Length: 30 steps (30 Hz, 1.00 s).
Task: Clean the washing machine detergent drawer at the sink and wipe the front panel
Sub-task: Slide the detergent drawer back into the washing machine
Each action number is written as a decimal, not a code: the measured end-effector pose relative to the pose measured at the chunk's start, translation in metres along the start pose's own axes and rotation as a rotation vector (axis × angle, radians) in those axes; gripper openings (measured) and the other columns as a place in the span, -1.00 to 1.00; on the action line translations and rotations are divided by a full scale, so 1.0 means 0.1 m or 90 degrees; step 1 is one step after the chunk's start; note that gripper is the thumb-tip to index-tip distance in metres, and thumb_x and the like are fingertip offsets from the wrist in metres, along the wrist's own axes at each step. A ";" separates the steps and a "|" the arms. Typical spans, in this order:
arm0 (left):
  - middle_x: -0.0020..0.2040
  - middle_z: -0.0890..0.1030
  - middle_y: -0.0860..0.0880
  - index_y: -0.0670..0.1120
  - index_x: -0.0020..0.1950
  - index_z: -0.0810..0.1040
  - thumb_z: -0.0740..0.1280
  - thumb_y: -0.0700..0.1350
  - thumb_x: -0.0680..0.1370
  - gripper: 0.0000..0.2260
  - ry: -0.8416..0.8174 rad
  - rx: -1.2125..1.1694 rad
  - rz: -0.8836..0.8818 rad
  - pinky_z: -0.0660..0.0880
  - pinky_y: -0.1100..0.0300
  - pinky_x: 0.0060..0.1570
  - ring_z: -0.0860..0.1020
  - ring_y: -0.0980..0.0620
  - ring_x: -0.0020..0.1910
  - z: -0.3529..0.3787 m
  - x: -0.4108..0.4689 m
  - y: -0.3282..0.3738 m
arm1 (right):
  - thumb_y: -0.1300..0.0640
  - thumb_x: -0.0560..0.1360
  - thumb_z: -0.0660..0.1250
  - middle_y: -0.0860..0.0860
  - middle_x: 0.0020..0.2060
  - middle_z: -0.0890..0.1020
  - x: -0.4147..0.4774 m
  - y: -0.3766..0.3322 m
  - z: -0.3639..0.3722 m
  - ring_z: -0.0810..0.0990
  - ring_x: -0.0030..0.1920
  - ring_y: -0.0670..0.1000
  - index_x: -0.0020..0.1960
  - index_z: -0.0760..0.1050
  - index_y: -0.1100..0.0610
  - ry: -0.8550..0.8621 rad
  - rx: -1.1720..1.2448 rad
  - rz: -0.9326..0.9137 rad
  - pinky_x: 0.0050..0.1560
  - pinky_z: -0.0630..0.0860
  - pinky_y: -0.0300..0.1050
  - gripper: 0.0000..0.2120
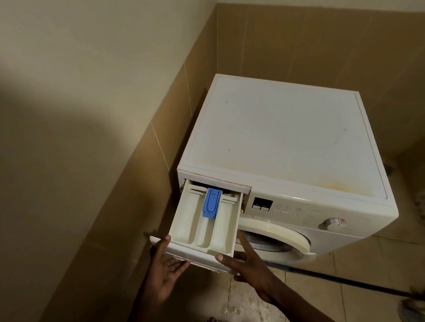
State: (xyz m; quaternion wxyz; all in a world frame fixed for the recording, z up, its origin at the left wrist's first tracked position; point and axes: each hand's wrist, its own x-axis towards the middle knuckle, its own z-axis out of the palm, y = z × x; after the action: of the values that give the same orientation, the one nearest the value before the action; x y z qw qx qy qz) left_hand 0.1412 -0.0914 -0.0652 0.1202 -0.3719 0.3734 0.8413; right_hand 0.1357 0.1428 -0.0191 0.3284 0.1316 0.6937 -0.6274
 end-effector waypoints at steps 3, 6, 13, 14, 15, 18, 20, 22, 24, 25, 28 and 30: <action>0.35 0.44 -0.29 0.01 0.42 0.36 0.57 0.03 0.19 -0.17 -0.002 -0.003 0.013 0.57 -0.19 0.10 0.47 -0.31 0.29 0.00 -0.02 0.01 | -0.42 0.04 0.53 0.02 0.36 0.45 0.01 0.01 0.01 0.47 0.29 0.06 0.50 -0.06 -0.33 -0.006 0.000 0.013 -0.01 0.55 -0.06 0.20; 0.34 0.44 -0.27 0.01 0.43 0.35 0.60 0.04 0.16 -0.12 0.011 -0.009 0.021 0.59 -0.16 0.09 0.47 -0.31 0.29 0.03 -0.03 0.00 | -0.41 0.02 0.55 0.03 0.35 0.47 0.03 0.01 0.00 0.46 0.30 0.09 0.51 -0.06 -0.31 -0.006 0.002 0.022 0.07 0.56 0.01 0.23; 0.36 0.44 -0.19 0.09 0.43 0.35 0.39 0.05 0.49 -0.48 0.056 -0.028 0.071 0.50 -0.18 0.17 0.46 -0.30 0.30 0.14 -0.05 -0.14 | -0.31 0.13 0.55 -0.01 0.31 0.50 0.05 0.03 0.03 0.50 0.25 0.03 0.49 0.00 -0.32 0.019 -0.008 -0.002 -0.11 0.55 -0.16 0.09; 0.35 0.44 -0.19 0.10 0.42 0.35 0.35 0.05 0.52 -0.52 0.062 -0.031 0.074 0.48 -0.19 0.20 0.46 -0.30 0.30 0.16 -0.06 -0.15 | -0.32 0.14 0.55 -0.02 0.30 0.51 0.06 0.03 0.03 0.51 0.22 0.00 0.49 0.01 -0.32 0.027 -0.022 -0.008 -0.09 0.57 -0.16 0.08; 0.34 0.43 -0.19 0.10 0.42 0.35 0.34 0.06 0.53 -0.54 0.070 -0.034 0.071 0.47 -0.20 0.21 0.45 -0.31 0.30 0.18 -0.07 -0.17 | -0.33 0.14 0.55 -0.03 0.29 0.52 0.07 0.03 0.02 0.53 0.21 -0.02 0.49 0.02 -0.31 0.038 -0.037 -0.014 -0.03 0.59 -0.12 0.08; 0.33 0.41 -0.20 0.09 0.40 0.38 0.32 0.06 0.55 -0.58 0.095 -0.046 0.054 0.44 -0.23 0.25 0.42 -0.33 0.32 0.20 -0.11 -0.18 | -0.37 0.09 0.57 -0.12 0.28 0.53 0.10 0.06 0.02 0.55 0.19 -0.09 0.49 0.06 -0.31 0.055 -0.054 -0.025 0.17 0.57 0.04 0.11; 0.27 0.44 -0.21 0.07 0.33 0.42 0.29 0.03 0.57 -0.67 0.094 -0.050 0.045 0.42 -0.24 0.28 0.40 -0.34 0.33 0.20 -0.11 -0.14 | -0.33 0.07 0.60 -0.14 0.27 0.54 0.12 0.08 0.01 0.56 0.20 -0.09 0.49 0.06 -0.33 0.043 -0.052 -0.034 0.20 0.56 0.05 0.13; 0.20 0.48 -0.22 0.03 0.23 0.47 0.28 -0.02 0.58 -0.78 0.085 -0.053 0.043 0.45 -0.22 0.22 0.42 -0.33 0.31 0.19 -0.12 -0.08 | -0.27 0.09 0.63 -0.11 0.25 0.56 0.13 0.09 0.00 0.56 0.21 -0.07 0.49 0.04 -0.33 0.021 -0.036 -0.035 0.20 0.55 0.04 0.14; 0.21 0.49 -0.23 0.02 0.12 0.52 0.27 -0.05 0.58 -0.87 0.068 -0.055 0.037 0.46 -0.19 0.17 0.44 -0.31 0.26 0.19 -0.11 -0.05 | -0.22 0.13 0.64 -0.10 0.28 0.54 0.12 0.09 -0.02 0.55 0.23 -0.05 0.49 0.03 -0.33 -0.003 -0.019 -0.046 0.21 0.55 0.01 0.11; 0.22 0.50 -0.23 0.03 0.10 0.52 0.26 -0.06 0.59 -0.88 0.063 -0.055 0.037 0.46 -0.18 0.18 0.45 -0.31 0.25 0.18 -0.11 -0.06 | -0.22 0.14 0.63 -0.09 0.29 0.53 0.11 0.09 -0.02 0.53 0.25 -0.05 0.49 0.03 -0.32 -0.012 -0.013 -0.051 0.20 0.55 -0.02 0.10; 0.18 0.54 -0.17 0.06 0.12 0.53 0.25 -0.04 0.60 -0.87 0.062 -0.049 0.054 0.41 -0.22 0.25 0.44 -0.31 0.29 0.18 -0.08 -0.09 | -0.22 0.15 0.61 -0.10 0.29 0.51 0.09 0.09 -0.03 0.50 0.25 -0.08 0.43 0.05 -0.36 -0.011 0.009 -0.059 0.07 0.55 -0.24 0.03; 0.24 0.52 -0.17 0.06 0.25 0.50 0.27 0.00 0.59 -0.77 0.079 -0.033 0.065 0.42 -0.23 0.24 0.44 -0.31 0.30 0.19 -0.06 -0.13 | -0.20 0.15 0.60 -0.11 0.26 0.51 0.09 0.10 -0.04 0.49 0.24 -0.11 0.36 0.04 -0.42 -0.003 0.015 -0.053 -0.02 0.52 -0.33 -0.02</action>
State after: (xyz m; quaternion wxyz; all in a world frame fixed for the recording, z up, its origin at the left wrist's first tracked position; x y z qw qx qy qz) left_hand 0.1418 -0.0688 -0.0592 0.0437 -0.4069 0.3766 0.8311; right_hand 0.1340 0.1461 -0.0321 0.3018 0.1049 0.6902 -0.6493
